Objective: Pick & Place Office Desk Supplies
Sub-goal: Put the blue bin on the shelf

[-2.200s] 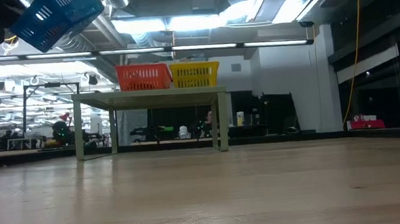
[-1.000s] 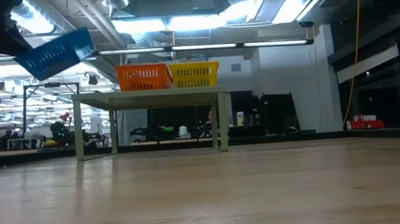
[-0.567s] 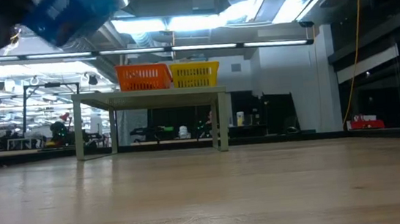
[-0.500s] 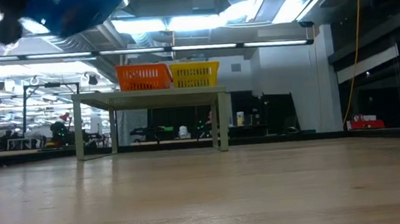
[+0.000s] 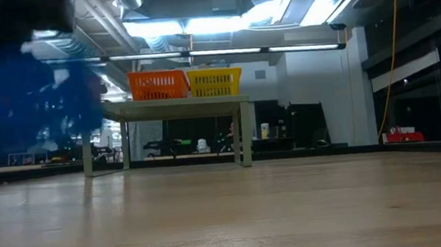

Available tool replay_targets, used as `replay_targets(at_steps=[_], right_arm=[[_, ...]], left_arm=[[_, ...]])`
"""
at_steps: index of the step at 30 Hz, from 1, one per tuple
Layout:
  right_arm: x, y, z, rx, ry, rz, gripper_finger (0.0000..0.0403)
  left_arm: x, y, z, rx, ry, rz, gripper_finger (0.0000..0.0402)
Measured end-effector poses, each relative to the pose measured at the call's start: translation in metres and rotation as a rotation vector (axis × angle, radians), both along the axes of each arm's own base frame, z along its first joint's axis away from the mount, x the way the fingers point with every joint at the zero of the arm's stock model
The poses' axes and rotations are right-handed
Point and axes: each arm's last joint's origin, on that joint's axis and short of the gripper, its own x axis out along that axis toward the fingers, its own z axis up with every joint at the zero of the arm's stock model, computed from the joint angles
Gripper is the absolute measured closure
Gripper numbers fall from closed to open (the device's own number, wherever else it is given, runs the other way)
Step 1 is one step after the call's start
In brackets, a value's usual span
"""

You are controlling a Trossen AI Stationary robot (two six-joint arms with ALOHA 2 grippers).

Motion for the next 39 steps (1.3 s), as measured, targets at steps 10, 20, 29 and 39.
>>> replay_targets(at_steps=[10, 20, 29, 39], right_arm=[[0.000, 0.000, 0.000, 0.000, 0.000, 0.000, 0.0241], [0.000, 0.000, 0.000, 0.000, 0.000, 0.000, 0.0241], [0.000, 0.000, 0.000, -0.003, 0.004, -0.001, 0.0241], [0.000, 0.000, -0.001, -0.004, 0.013, 0.001, 0.0241]], left_arm=[[0.008, -0.009, -0.029, 0.078, 0.153, -0.269, 0.0398], [0.014, 0.019, -0.030, 0.245, 0.173, -0.355, 0.0398], [0.021, 0.024, -0.028, 0.213, 0.144, -0.307, 0.0368], [0.039, 0.015, 0.017, 0.208, 0.008, -0.291, 0.0247]])
